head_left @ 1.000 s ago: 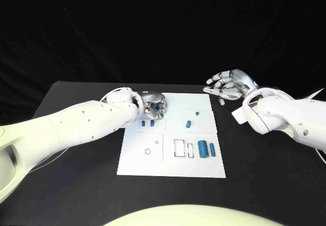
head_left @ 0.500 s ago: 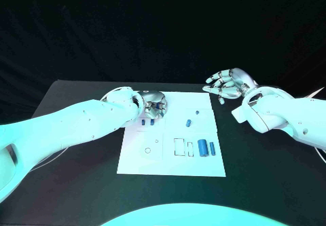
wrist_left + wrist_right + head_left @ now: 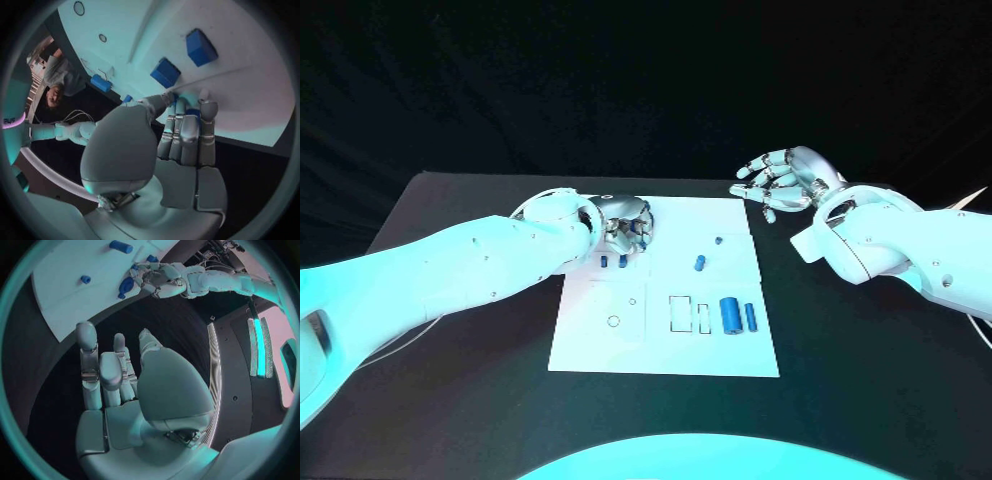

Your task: Assemble the parts on the task board

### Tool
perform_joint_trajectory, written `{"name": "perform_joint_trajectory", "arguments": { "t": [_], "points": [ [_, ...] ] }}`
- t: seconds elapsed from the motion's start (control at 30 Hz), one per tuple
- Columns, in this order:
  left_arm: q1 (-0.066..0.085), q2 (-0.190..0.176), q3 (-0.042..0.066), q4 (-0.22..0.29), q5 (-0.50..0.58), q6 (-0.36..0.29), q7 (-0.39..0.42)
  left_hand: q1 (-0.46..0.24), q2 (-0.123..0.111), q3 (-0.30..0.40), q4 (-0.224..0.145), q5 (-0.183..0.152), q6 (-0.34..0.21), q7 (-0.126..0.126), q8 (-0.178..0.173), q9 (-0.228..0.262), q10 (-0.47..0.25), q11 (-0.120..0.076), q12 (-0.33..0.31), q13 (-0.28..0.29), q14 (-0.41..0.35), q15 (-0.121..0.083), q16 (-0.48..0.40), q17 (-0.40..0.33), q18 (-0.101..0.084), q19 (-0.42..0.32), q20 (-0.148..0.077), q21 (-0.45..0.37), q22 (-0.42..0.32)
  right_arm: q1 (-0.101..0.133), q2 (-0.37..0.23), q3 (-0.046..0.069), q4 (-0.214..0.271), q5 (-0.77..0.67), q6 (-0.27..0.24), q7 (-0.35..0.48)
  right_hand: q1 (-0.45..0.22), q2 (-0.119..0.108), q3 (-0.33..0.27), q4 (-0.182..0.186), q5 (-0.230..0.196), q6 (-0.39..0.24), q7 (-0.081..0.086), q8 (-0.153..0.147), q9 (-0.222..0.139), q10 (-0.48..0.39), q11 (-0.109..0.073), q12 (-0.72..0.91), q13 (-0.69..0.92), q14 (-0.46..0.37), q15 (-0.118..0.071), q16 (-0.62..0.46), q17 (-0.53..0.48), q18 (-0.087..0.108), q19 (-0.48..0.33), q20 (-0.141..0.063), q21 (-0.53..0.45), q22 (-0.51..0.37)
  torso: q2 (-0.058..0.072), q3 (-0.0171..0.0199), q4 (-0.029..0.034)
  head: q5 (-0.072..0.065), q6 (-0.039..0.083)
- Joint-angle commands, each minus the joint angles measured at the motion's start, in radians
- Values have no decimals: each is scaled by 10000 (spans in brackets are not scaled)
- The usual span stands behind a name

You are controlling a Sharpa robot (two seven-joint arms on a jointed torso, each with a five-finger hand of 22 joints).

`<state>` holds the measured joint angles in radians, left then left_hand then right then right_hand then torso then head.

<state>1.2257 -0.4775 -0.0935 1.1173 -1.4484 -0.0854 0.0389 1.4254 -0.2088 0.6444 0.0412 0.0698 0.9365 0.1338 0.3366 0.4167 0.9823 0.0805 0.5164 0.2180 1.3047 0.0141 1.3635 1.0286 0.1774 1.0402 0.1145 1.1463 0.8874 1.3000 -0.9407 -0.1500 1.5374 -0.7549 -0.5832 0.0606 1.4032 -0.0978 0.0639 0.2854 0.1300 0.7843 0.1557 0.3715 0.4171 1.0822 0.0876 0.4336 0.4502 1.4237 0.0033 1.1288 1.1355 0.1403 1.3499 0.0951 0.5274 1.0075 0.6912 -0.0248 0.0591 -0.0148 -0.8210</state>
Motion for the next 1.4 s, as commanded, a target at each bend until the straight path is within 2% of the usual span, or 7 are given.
{"name": "perform_joint_trajectory", "arguments": {
  "t": [0.03, 0.27, 0.47, 0.8, 1.03, 1.2, 1.4],
  "points": [
    [-23, -165, 94, 207, 225, -28, -38, -58, 151, 70, -141, 164, 269, 67, 10, 39, 393, -47, -136, -120, 88, -31, 250, 100, -240, 161, 1, 187, 178, -4, 5, 3, 3, -14, 29, 11, -56, -239, 259, 25, 107, 169, 84, 113, 50, -239, -34, -88, -85, 44, -11, -112, -52, 183, 13, 52, -102, -34, -18, -2, 12, 2, 25],
    [-8, -865, 503, 936, 631, -80, -194, -90, 152, 63, -155, 166, 332, 70, -7, 26, 473, -44, -198, -133, 108, -25, 267, 115, -253, 203, 8, 235, 246, -4, -42, 3, 0, -13, 22, -3, -56, -239, 259, 25, 107, 169, 84, 113, 50, -239, -34, -88, -85, 44, -11, -112, -52, 183, 13, 52, -102, -34, -47, 6, 49, 34, 76],
    [2, -1253, 634, 1232, 774, -41, -302, -98, 148, 60, -157, 165, 343, 71, -11, 23, 489, -44, -209, -135, 117, -25, 274, 125, -255, 209, 11, 242, 256, -4, -60, 3, -1, -12, 24, -9, -76, -229, 262, 23, 108, 187, 77, 120, 51, -200, -40, -108, -122, 42, -16, -125, -59, 189, 12, 50, -140, -56, -67, -7, 76, 25, 60],
    [1, -1539, 676, 1151, 868, 74, -375, -108, 136, 53, -162, 162, 348, 74, -22, 17, 501, -41, -229, -139, 113, -23, 272, 108, -252, 201, 12, 239, 249, -11, -69, 2, -20, -11, 32, -13, -76, -229, 262, 23, 108, 187, 77, 120, 51, -200, -40, -108, -122, 42, -16, -125, -59, 189, 12, 50, -140, -56, -42, -12, 58, 56, 71],
    [-6, -1435, 669, 914, 880, 99, -336, -117, 129, 50, -166, 160, 353, 75, -34, 11, 512, -38, -252, -144, 112, -22, 272, 100, -253, 202, 15, 243, 255, -20, -53, 2, -24, -11, 30, -8, -76, -229, 262, 23, 108, 187, 77, 120, 51, -200, -40, -108, -122, 42, -16, -125, -59, 189, 12, 50, -140, -56, -29, -20, 56, 76, 60],
    [-12, -1323, 652, 760, 864, 118, -311, -117, 129, 50, -166, 160, 353, 75, -34, 11, 512, -38, -252, -144, 112, -22, 272, 100, -253, 202, 15, 243, 255, -29, -43, 2, -26, -11, 31, -5, -76, -229, 262, 23, 108, 187, 77, 120, 51, -200, -40, -108, -122, 42, -16, -125, -59, 189, 12, 50, -140, -56, -25, -5, 29, 96, 41],
    [-17, -1245, 633, 669, 861, 157, -283, -126, 126, 47, -166, 157, 354, 76, -45, 5, 518, -36, -271, -148, 115, -19, 274, 100, -251, 194, 17, 239, 248, -35, -40, 2, -26, -11, 31, -5, -76, -229, 262, 23, 108, 187, 77, 120, 51, -200, -40, -108, -122, 42, -16, -125, -59, 189, 12, 50, -140, -56, -29, -3, 40, 83, 21]
  ]
}}
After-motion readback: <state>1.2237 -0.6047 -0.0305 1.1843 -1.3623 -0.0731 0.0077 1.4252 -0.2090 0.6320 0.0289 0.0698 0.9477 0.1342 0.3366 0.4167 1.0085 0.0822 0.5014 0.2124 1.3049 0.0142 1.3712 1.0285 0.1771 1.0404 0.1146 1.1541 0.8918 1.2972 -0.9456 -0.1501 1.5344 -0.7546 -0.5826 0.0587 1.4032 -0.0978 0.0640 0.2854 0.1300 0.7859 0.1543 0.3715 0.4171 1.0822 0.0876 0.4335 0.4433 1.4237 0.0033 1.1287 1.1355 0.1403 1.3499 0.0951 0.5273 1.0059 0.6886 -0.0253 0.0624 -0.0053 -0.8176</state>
